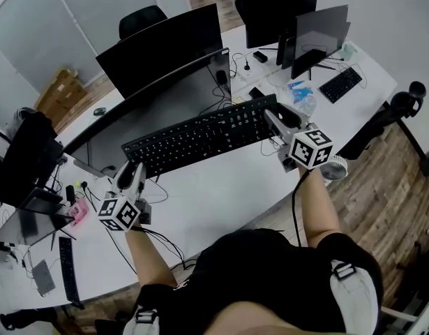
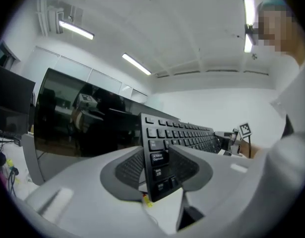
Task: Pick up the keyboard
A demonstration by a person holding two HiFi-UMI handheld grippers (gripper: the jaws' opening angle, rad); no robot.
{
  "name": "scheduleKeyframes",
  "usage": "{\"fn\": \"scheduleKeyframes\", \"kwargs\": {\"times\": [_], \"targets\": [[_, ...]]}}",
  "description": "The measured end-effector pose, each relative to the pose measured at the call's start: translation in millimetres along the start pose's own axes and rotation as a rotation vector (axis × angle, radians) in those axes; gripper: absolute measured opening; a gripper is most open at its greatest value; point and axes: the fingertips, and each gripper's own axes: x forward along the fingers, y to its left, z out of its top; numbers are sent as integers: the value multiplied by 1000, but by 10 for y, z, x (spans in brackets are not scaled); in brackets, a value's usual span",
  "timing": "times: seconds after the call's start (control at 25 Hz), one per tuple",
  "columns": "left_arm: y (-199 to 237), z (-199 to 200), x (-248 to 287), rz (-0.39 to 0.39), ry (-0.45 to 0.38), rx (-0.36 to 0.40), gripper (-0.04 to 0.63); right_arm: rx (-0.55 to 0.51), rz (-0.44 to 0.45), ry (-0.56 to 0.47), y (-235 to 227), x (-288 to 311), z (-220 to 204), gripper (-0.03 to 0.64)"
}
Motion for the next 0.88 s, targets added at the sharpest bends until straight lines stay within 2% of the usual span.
{"fn": "scheduleKeyframes", "kwargs": {"times": [0.2, 0.88], "targets": [[-9, 47, -32, -5, -8, 10, 209, -2, 4, -26, 29, -20, 41, 172], [40, -82, -61, 9, 16, -4, 209, 7, 23, -15, 18, 63, -95, 172]]}}
